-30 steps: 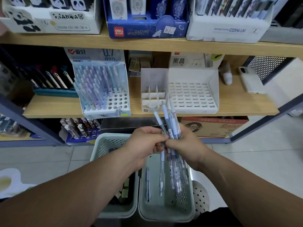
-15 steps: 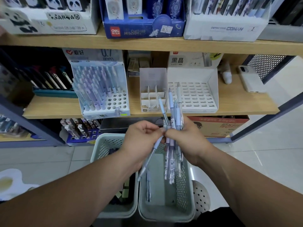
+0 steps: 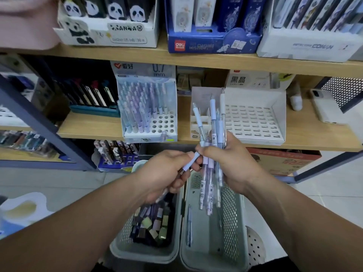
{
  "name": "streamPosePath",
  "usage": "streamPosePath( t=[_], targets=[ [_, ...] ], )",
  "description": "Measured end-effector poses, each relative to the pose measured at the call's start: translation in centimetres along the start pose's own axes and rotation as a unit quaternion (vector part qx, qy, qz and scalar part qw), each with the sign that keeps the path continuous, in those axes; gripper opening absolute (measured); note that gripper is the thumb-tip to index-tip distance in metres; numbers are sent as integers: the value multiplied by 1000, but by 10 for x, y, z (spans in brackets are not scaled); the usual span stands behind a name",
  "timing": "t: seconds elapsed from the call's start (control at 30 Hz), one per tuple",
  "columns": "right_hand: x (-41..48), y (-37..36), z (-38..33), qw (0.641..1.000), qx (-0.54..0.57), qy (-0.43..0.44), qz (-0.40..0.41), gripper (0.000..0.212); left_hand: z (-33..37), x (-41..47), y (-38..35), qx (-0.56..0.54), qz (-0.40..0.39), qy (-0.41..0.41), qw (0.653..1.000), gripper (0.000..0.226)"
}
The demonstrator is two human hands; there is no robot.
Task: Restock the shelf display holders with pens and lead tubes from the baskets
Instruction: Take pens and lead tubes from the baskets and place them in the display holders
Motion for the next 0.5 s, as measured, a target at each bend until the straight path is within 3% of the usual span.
streamPosePath(
  t=[0.13, 0.23, 0.37, 0.5],
  targets=[
    [4, -11, -2, 1000, 10, -2, 12, 25, 9, -4, 19, 34, -22, 13, 999, 31],
    [10, -7, -8, 997, 47, -14, 64, 26, 18, -5, 39, 69, 23, 21, 997, 39],
    [18, 6, -19, 990, 98, -24, 102, 26, 27, -6, 57, -97, 64, -6, 993, 37],
    [23, 3, -21, 989, 111, -25, 92, 25, 28, -8, 66, -231, 98, -75, 965, 29]
  ],
)
Point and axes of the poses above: each hand's wrist, its own x-axis towards the middle knuckle, its own y-axis out of the back of the hand, z = x × y, the point moved 2 cm from there along x, towards the middle knuckle, and after that the axes turned 11 degrees about -x, right-handed, at the moved point
